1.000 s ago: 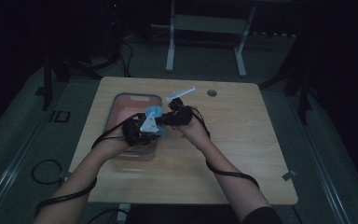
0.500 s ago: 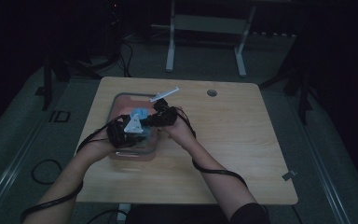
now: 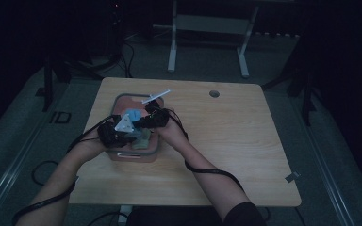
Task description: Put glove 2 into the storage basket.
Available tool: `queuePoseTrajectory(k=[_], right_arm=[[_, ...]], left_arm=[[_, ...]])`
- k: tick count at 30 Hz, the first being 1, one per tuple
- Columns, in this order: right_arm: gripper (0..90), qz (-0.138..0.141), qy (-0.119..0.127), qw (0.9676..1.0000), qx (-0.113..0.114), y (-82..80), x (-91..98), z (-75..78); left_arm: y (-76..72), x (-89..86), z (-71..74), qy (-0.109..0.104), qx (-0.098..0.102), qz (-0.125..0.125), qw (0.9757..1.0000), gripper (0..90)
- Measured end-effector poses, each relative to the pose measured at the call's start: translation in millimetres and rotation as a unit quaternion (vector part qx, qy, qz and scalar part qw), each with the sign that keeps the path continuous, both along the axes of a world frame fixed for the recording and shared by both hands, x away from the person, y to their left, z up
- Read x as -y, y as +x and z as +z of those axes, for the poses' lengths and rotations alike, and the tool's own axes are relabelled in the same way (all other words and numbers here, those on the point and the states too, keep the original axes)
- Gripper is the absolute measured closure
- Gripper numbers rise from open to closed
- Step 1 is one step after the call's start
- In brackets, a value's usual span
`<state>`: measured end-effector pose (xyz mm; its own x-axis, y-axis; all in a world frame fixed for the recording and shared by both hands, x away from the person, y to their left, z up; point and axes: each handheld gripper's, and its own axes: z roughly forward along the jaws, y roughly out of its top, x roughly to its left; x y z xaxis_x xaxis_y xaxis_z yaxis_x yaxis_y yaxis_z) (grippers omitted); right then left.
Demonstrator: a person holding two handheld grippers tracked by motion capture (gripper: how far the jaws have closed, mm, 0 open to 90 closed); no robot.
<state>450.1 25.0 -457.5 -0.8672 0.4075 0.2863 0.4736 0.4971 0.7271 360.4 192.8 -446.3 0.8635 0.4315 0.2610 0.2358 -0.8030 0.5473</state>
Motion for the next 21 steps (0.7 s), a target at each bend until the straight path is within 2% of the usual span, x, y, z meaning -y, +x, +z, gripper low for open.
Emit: queuePoseTrajectory(k=[4, 9, 16, 21], right_arm=[[76.2, -0.004, -0.008, 1.0, -0.001, 2.1, -2.4, -7.0], [76.0, -0.016, -0.023, 0.9996, -0.006, 5.5, 4.2, -15.3], [75.3, -0.038, -0.048, 0.9981, -0.006, 14.1, 10.7, -25.3], [74.6, -0.034, -0.058, 0.9977, 0.001, 16.2, 9.4, -30.4]], left_arm=[[3.7, 0.1, -7.1, -0.004, -0.004, -0.001, 1.0, 76.2], [9.1, 9.1, -17.2, -0.01, -0.01, -0.005, 0.9999, 76.1], [17.3, 15.9, -25.1, -0.008, -0.016, -0.001, 0.9998, 76.1], [18.7, 16.5, -29.7, -0.006, -0.023, 0.003, 0.9997, 76.0]])
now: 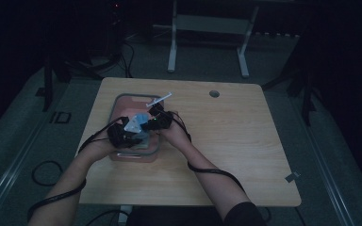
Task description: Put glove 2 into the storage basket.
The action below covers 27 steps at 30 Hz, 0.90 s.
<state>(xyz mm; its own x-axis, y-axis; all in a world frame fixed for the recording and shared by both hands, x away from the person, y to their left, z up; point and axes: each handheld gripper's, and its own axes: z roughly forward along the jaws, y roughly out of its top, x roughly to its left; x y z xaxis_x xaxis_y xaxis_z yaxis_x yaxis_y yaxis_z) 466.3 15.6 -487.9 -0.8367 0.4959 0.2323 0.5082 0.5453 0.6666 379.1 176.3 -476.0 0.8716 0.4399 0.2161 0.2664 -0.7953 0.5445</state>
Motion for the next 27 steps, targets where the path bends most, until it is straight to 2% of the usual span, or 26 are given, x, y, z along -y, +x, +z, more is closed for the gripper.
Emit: queuePoseTrajectory(k=[5, 8, 12, 14, 18, 19, 22, 23, 24, 25, 26, 27], right_arm=[[70.7, 0.007, -0.02, 0.9996, 0.018, -1.1, -5.0, 0.0], [65.3, 0.005, -0.02, 0.9996, 0.019, 0.6, -5.1, 0.1], [59.8, -0.001, -0.015, 0.9997, 0.02, 3.2, -0.3, 1.1], [57.1, -0.002, -0.011, 0.9998, 0.018, 3.8, 2.7, 2.7], [53.0, 0.006, 0.003, 0.9998, 0.019, 2.3, 7.8, 8.2], [53.0, 0.006, 0.003, 0.9998, 0.019, 2.3, 7.8, 8.2], [47.8, 0.014, 0.023, 0.9994, 0.02, -1.0, 12.9, 17.6], [47.8, 0.014, 0.023, 0.9994, 0.02, -1.0, 12.9, 17.6], [43.1, 0.023, 0.022, 0.9993, 0.019, -2.7, 14.7, 22.5], [43.1, 0.023, 0.022, 0.9993, 0.019, -2.7, 14.7, 22.5], [37.9, 0.027, 0.023, 0.9991, 0.025, -4.9, 16.5, 25.4], [37.9, 0.027, 0.023, 0.9991, 0.025, -4.9, 16.5, 25.4]], left_arm=[[4.5, 3.6, -5.2, 0.006, -0.011, 0.005, 0.9999, 75.3], [5.8, 3.1, -5.2, 0.002, -0.014, 0.009, 0.9999, 73.7], [5.1, 4.7, -5.5, 0.01, -0.013, 0.01, 0.9998, 69.8], [5.1, 5.6, -5.5, 0.011, -0.015, 0.013, 0.9997, 63.0], [3.7, 5.0, -2.0, 0.001, -0.012, 0.039, 0.9992, 41.6], [3.7, 5.0, -2.0, 0.001, -0.012, 0.039, 0.9992, 35.1], [0.6, 3.4, 6.2, -0.027, 0.0, 0.057, 0.998, 23.9], [0.6, 3.4, 6.2, -0.027, 0.0, 0.057, 0.998, 21.8], [-0.2, 2.7, 10.5, -0.044, -0.002, 0.061, 0.9972, 15.4], [-0.2, 2.7, 10.5, -0.044, -0.002, 0.061, 0.9972, 14.5], [-1.0, 2.7, 13.6, -0.057, -0.003, 0.07, 0.9959, 14.3], [-1.0, 2.7, 13.6, -0.057, -0.003, 0.07, 0.9959, 13.3]])
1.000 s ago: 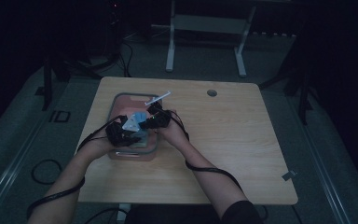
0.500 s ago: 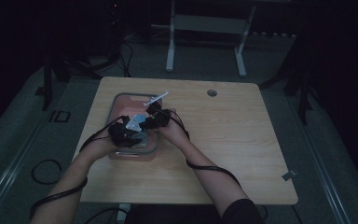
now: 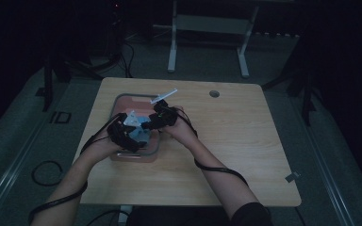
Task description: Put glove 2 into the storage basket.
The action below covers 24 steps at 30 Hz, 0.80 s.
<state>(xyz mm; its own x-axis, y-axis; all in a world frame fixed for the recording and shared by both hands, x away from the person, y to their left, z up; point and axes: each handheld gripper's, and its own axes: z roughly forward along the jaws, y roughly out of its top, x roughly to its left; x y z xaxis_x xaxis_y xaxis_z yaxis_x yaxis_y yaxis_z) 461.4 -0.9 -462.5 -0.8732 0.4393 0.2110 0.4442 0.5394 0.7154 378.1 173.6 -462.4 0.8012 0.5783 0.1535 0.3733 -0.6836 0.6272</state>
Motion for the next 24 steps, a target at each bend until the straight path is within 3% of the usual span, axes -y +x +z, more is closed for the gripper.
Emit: queuePoseTrajectory(k=[1, 6, 7, 17, 24], right_arm=[[31.1, 0.008, 0.008, 0.9999, 0.004, -2.2, 3.2, 2.5], [22.5, 0.021, 0.013, 0.9996, 0.012, -7.5, 11.1, 7.4], [19.7, 0.023, 0.016, 0.9995, 0.016, -9.6, 15.6, 9.3], [16.3, 0.026, 0.02, 0.9986, 0.042, -18.2, 42.3, 11.2], [16.2, 0.017, 0.02, 0.9985, 0.048, -19.7, 59.5, 7.9]], left_arm=[[-1.3, 1.0, 1.9, -0.009, 0.003, 0.006, 0.9999, 9.9], [-4.6, 4.3, 4.3, -0.025, 0.01, 0.015, 0.9995, 3.1], [-6.2, 6.9, 5.5, -0.036, 0.01, 0.02, 0.9991, 2.6], [-14.7, 23.7, 7.9, -0.063, 0.014, -0.006, 0.9979, 2.6], [-20.2, 30.5, 4.9, -0.067, 0.02, -0.011, 0.9975, 2.6]])
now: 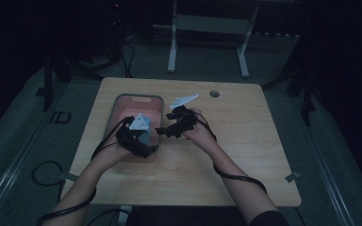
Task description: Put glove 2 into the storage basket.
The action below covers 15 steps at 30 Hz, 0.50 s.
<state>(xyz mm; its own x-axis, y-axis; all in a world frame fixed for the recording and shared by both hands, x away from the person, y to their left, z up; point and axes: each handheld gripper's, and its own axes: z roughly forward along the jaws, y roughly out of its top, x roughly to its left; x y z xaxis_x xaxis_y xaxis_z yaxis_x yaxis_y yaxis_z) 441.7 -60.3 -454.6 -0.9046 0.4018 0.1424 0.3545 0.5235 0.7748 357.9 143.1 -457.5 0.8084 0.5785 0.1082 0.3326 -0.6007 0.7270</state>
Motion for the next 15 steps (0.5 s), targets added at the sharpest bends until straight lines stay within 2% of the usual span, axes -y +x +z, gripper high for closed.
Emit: queuePoseTrajectory(k=[3, 8, 10, 15], right_arm=[[16.0, -0.008, -0.002, 0.9999, 0.008, -1.1, 10.7, -3.8], [15.9, -0.013, -0.005, 0.9999, 0.004, -1.3, 20.4, -8.6], [15.9, -0.014, -0.007, 0.9999, 0.005, -1.5, 24.7, -11.0], [15.9, -0.019, -0.01, 0.9998, 0.003, -3.0, 36.2, -15.1]], left_arm=[[-3.6, 5.7, -0.4, -0.002, 0.001, -0.007, 1.0, 2.6], [-6.3, 12.9, -2.2, -0.003, 0.001, -0.019, 0.9998, 2.6], [-7.1, 17.0, -4.2, 0.002, 0.003, -0.022, 0.9998, 2.6], [-9.3, 30.1, -7.1, -0.008, 0.004, -0.033, 0.9994, 2.6]])
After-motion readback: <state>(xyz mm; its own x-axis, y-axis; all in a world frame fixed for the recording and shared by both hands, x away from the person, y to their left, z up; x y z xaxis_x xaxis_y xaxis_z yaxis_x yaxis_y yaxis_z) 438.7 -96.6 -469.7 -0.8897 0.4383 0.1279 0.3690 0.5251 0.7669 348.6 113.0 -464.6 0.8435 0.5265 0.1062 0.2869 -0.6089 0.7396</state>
